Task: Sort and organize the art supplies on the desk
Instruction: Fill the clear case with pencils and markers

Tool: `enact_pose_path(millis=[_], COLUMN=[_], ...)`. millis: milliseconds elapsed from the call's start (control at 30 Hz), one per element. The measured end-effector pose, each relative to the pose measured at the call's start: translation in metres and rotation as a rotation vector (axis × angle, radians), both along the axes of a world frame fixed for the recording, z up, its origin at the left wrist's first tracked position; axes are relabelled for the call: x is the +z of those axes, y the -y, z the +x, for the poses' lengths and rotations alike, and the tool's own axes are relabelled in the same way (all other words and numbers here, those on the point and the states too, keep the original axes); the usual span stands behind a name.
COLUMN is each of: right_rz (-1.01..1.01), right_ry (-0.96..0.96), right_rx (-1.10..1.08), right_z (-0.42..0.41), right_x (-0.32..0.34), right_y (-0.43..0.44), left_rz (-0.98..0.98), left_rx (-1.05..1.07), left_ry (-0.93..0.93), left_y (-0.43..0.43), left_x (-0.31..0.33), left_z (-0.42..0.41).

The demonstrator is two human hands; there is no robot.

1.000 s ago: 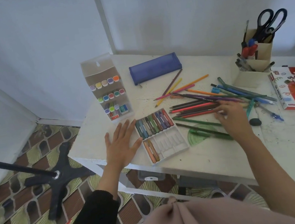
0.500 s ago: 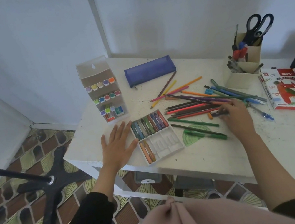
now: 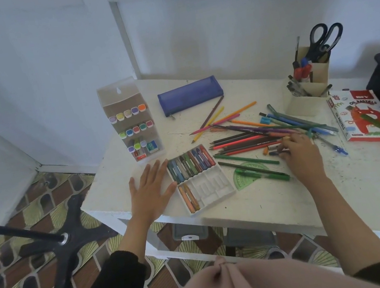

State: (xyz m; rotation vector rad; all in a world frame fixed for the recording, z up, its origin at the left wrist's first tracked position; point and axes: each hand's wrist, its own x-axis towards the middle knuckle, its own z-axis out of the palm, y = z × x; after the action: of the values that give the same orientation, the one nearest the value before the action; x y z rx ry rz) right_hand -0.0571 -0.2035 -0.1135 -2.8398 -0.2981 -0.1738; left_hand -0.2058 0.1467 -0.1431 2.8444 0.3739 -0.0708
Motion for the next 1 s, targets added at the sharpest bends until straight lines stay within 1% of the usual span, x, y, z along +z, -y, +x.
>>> enact_pose_path(millis=[100, 200, 267, 333, 400, 467, 567, 667, 833, 933, 1000], right_rz=[0.107, 0.364, 0.537, 0.672, 0.757, 0.811, 0.779, 0.651, 0.353, 0.236, 0.21], right_ry=[0.048, 0.02, -0.059, -0.187, -0.329, -0.456, -0.561, -0.566, -0.476, -0.355, -0.324], right_rx=[-0.014, 0.008, 0.015, -0.001, 0.001, 0.055, 0.196, 0.287, 0.351, 0.38, 0.398], right_z=[-0.003, -0.01, -0.02, -0.032, -0.044, -0.054, -0.067, -0.077, -0.09, -0.095, -0.095], right_x=[0.001, 0.009, 0.019, 0.029, 0.035, 0.04, 0.042, 0.039, 0.026, 0.022, 0.021], right_y=[-0.001, -0.008, -0.018, -0.032, -0.048, -0.068, -0.101, -0.131, -0.159, -0.164, -0.164], left_rz=[-0.007, -0.015, -0.012, -0.008, -0.01, -0.003, -0.009, -0.011, 0.0, 0.006, 0.004], left_rx=[0.0, 0.0, -0.002, -0.004, -0.004, -0.006, -0.006, -0.004, -0.002, -0.001, -0.001], left_ry=[0.004, 0.011, 0.01, 0.009, 0.018, 0.017, -0.001, -0.017, -0.016, -0.018, -0.013], left_y=[0.0, 0.0, -0.001, -0.002, -0.002, -0.002, -0.002, -0.002, -0.002, -0.003, -0.003], left_x=[0.001, 0.001, 0.0, -0.002, -0.003, -0.003, -0.002, 0.0, -0.002, -0.003, -0.004], left_z=[0.0, 0.0, 0.0, 0.0, 0.0, 0.0, -0.001, 0.0, 0.0, 0.0, 0.0])
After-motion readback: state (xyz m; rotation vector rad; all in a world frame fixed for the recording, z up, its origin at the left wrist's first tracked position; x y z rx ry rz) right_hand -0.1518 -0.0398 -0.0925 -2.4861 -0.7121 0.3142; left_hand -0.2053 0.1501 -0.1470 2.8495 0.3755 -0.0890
